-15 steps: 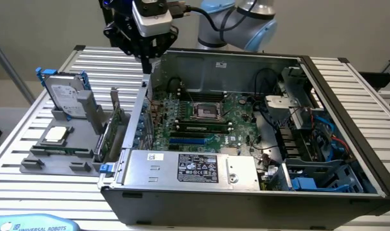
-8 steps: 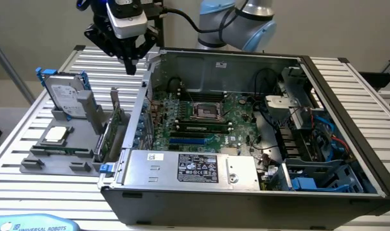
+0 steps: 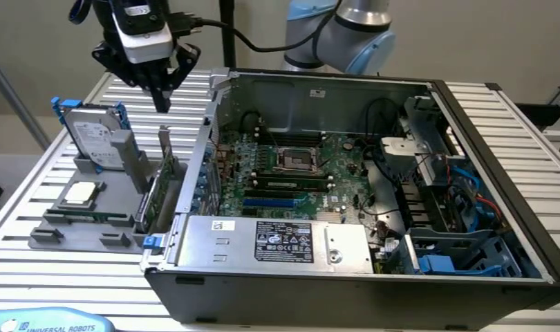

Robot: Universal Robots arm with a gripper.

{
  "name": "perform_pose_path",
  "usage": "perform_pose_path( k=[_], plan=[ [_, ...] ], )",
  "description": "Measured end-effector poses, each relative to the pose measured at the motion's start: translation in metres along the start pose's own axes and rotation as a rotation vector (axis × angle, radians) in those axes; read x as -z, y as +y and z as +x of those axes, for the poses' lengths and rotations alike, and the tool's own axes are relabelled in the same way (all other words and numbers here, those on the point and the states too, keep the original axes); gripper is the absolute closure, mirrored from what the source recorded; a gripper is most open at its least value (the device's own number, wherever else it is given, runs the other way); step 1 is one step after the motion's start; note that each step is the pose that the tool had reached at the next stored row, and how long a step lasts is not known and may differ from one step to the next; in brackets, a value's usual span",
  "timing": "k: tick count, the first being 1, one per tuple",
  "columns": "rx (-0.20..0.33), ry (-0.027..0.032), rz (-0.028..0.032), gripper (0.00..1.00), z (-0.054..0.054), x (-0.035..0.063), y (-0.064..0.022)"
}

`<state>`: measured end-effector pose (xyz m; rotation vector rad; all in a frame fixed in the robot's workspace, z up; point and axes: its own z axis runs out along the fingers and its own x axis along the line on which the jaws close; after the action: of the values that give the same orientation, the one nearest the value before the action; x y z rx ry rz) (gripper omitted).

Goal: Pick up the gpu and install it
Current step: 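Reach for the gpu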

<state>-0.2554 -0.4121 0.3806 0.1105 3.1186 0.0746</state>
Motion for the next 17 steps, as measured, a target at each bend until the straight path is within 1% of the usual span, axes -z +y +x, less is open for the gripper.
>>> perform_pose_path(
  k=[4,7,10,17],
  plan=[
    [0.0,0.0008,0.002,0.89,0.018,-0.0046,-0.0019],
    [0.0,0.0028,0.0035,0.89,0.027,-0.008,-0.004],
    [-0.002,0.0049,0.0037,0.89,0.028,-0.009,-0.0077],
    [-0.002,0.0052,0.0037,0.89,0.028,-0.009,-0.0078]
  ],
)
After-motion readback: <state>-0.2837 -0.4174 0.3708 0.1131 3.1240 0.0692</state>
